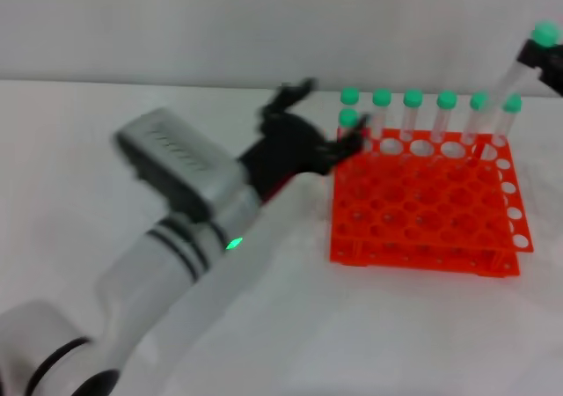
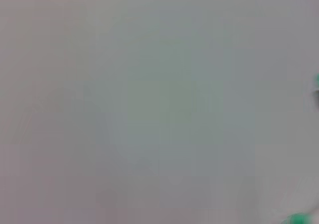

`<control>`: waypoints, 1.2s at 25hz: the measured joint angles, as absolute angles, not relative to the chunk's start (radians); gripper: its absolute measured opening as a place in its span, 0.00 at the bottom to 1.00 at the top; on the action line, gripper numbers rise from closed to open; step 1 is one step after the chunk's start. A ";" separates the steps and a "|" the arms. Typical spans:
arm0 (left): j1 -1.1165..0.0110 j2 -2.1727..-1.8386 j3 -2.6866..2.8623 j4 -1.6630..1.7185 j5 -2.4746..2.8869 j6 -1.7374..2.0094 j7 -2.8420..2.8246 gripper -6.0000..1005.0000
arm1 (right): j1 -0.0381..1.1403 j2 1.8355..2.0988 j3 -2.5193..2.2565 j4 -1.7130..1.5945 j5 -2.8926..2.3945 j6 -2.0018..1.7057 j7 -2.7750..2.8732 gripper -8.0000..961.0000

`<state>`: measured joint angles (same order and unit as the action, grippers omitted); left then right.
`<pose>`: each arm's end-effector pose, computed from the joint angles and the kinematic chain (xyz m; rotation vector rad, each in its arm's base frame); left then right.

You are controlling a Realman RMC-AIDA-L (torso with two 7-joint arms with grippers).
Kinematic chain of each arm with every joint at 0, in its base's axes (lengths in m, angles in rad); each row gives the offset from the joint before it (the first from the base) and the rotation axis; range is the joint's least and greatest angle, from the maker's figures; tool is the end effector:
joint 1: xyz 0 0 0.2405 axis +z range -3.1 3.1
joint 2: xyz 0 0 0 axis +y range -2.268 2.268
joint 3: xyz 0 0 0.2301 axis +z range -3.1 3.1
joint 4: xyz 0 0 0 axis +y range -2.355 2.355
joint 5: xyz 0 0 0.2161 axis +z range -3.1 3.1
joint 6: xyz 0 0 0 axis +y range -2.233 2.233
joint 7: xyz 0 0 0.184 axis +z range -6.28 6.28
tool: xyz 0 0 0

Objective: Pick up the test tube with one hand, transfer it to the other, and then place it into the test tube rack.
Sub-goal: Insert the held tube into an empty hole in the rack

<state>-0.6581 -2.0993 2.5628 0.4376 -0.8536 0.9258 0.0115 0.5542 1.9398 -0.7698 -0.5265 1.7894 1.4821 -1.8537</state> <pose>-0.1478 0.3877 -0.1151 -2.0674 -0.2808 -0.8142 0.1981 0.3974 0.0773 -2.2488 0.4732 1.1732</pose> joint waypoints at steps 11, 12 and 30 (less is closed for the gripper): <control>-0.347 -2.095 2.408 0.392 -0.946 1.152 -0.030 0.88 | 0.711 2.021 -0.842 -0.387 1.787 1.276 -2.015 0.22; -0.339 -2.095 2.408 0.386 -0.967 1.158 -0.040 0.88 | 0.719 2.021 -0.842 -0.370 1.791 1.270 -2.033 0.22; -0.347 -2.096 2.418 0.344 -1.008 1.160 -0.158 0.89 | 0.824 2.028 -0.842 -0.134 1.876 1.107 -2.313 0.22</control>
<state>-0.3473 -2.0965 2.4177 0.3444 -1.0078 1.1596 -0.1576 0.8242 2.0279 -0.8421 -0.1339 1.8764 1.1073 -2.3133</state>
